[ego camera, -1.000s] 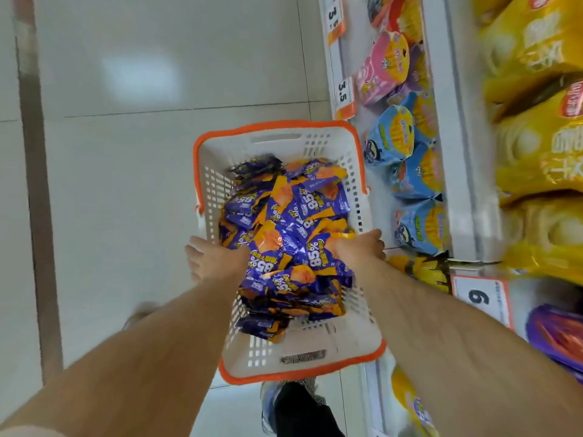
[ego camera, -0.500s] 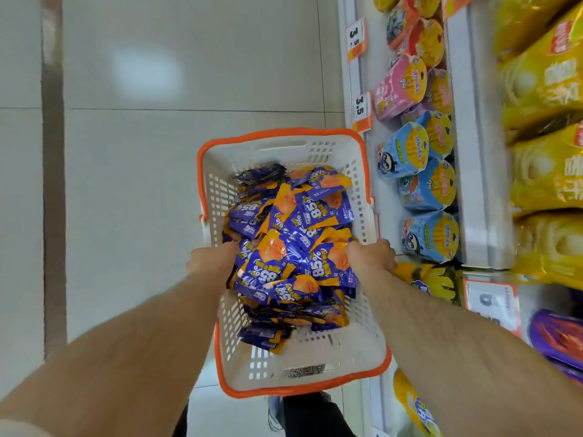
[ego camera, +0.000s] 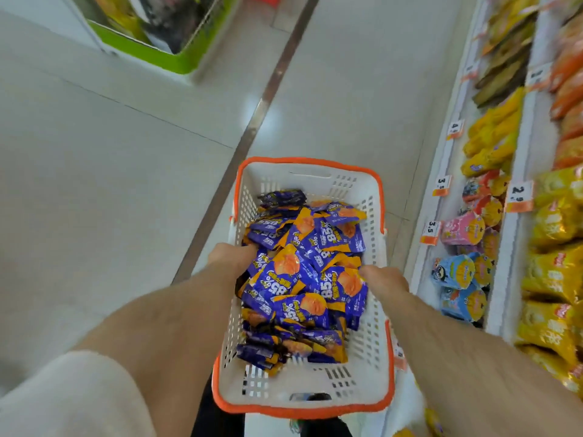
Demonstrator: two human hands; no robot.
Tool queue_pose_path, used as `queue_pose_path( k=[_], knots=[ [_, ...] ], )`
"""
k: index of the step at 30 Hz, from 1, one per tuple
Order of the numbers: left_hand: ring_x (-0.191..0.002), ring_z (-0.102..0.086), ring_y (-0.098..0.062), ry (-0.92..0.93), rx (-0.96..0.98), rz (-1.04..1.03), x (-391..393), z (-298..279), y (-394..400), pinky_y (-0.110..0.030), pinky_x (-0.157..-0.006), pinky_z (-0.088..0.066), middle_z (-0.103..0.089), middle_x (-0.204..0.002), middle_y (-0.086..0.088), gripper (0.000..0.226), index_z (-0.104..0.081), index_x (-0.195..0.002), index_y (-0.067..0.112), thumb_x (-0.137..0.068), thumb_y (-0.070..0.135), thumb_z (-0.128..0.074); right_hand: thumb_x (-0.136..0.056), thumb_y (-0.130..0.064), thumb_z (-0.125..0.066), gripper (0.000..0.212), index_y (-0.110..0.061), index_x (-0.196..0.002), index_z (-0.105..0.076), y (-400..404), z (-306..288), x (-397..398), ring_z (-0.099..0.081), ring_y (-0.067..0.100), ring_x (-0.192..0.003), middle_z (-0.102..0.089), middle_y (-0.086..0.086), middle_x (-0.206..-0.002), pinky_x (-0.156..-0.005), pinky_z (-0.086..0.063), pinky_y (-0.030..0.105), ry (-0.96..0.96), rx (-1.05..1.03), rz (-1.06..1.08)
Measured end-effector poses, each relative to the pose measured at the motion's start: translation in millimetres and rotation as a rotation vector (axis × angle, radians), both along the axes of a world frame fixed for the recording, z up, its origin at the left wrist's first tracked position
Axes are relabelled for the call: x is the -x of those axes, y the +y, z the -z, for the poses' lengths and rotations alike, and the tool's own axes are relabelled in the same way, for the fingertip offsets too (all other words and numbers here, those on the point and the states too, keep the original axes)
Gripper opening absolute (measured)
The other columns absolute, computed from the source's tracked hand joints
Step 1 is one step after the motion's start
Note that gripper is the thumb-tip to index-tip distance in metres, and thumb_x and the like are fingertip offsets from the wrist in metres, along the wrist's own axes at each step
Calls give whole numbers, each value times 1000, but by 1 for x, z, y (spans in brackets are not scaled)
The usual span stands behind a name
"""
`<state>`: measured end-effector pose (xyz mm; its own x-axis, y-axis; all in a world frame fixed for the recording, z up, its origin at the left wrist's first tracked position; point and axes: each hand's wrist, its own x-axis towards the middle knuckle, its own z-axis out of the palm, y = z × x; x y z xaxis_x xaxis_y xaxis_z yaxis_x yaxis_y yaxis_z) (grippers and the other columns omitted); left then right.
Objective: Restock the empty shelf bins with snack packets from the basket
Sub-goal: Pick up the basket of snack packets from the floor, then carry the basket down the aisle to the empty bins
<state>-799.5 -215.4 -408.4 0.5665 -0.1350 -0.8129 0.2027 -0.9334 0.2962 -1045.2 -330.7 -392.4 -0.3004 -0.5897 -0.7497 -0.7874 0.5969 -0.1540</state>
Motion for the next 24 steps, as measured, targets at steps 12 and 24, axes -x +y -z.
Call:
queue_pose_path(
  k=[12,24],
  knots=[
    [-87,-60,-28,-67,142,-299,-238,-151,93,-35,-81,-54,-60,-89,-9,35,-57,-99,5,-81,33,-68,-79,-33,-71,41,-8,-108,-56,19,-167,-275,-52,18,-68,-59,6,-85,-72,-43,30,-191,79,-237],
    [-86,-61,-27,-192,175,-671,-428,-227,146,-32,-78,-53,-63,-90,-9,33,-57,-100,1,-83,29,-63,-85,-36,-63,27,-13,-86,-49,6,-229,-544,-46,16,-65,-50,3,-77,-76,-44,34,-305,119,-578]
  ],
)
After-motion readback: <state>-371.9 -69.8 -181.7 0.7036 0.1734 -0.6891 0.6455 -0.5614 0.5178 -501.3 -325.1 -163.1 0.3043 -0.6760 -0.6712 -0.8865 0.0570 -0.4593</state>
